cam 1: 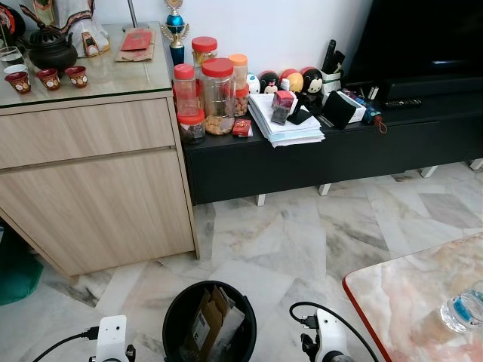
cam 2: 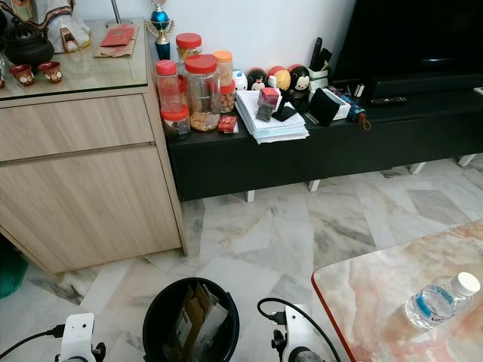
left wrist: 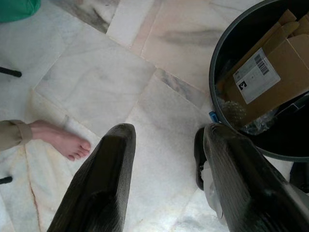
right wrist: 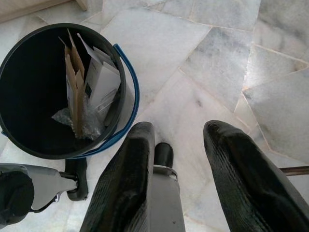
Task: Picking trash to rubbish bin
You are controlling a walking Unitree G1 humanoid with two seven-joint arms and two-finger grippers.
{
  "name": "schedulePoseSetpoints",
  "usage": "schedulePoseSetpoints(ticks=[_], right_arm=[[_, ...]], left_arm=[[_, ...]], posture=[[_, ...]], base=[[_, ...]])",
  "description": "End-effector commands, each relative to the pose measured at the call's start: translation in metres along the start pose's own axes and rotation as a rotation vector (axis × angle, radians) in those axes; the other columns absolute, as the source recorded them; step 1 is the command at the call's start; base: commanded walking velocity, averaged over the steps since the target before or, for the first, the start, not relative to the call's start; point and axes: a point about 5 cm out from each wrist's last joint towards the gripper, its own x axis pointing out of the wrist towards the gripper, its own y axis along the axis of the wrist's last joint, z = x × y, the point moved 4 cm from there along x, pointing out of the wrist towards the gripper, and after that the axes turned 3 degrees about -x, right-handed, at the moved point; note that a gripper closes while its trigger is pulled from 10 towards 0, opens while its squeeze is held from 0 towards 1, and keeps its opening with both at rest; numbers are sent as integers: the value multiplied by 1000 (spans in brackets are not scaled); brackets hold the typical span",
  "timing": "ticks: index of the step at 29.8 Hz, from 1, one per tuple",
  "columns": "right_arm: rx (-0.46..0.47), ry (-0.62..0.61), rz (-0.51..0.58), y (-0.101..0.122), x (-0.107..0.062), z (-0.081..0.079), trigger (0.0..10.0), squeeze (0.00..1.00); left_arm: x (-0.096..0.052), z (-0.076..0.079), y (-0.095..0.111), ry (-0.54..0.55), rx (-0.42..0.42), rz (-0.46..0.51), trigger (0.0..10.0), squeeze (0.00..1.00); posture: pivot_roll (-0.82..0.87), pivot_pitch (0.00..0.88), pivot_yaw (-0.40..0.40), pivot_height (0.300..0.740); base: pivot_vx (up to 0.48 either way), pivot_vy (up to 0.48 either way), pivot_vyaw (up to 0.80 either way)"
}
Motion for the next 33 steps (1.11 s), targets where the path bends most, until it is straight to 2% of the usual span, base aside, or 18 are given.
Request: schedulePoseSetpoints(ticks=[1, 33], right_arm=[[16, -7, -12, -4, -1, 0, 10000, 0], [15, 6, -16, -5, 0, -3, 10000, 0]], left_arm=[[0, 1, -3, -2, -7, -11, 10000, 0], [-1, 0, -5, -2, -10, -22, 10000, 0]], posture=[[39, 11, -36, 740], [40, 28, -41, 740]], base=[[0, 0, 0], [-242, 0, 0]])
